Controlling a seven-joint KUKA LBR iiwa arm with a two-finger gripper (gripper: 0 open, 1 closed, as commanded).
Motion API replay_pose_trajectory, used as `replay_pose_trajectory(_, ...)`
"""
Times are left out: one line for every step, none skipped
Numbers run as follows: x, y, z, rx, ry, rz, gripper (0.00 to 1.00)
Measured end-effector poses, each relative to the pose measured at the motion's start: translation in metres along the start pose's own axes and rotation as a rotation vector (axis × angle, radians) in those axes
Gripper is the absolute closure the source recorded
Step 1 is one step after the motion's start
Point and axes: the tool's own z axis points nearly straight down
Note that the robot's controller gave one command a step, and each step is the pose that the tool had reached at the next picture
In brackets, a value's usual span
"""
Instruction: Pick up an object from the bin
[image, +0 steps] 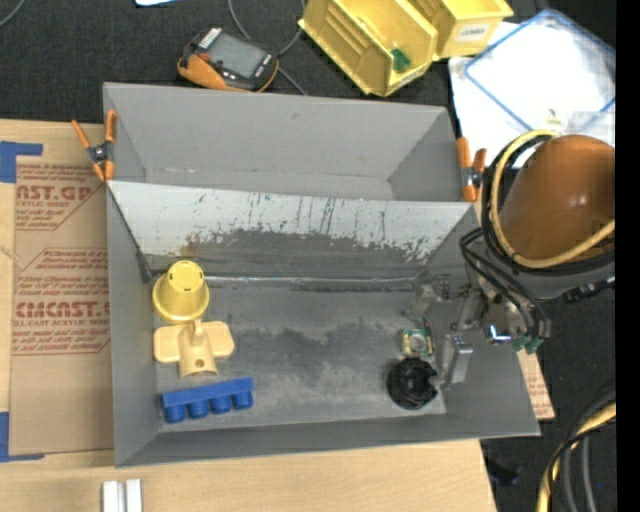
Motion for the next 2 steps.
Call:
replay_pose_trajectory(-0.002,0.000,-0.003,0.001,-0.008,-0.002,0.00)
replay_pose_trajectory(-0.007,-0.015,0.075,0.002,-0.009,-0.324,0.00)
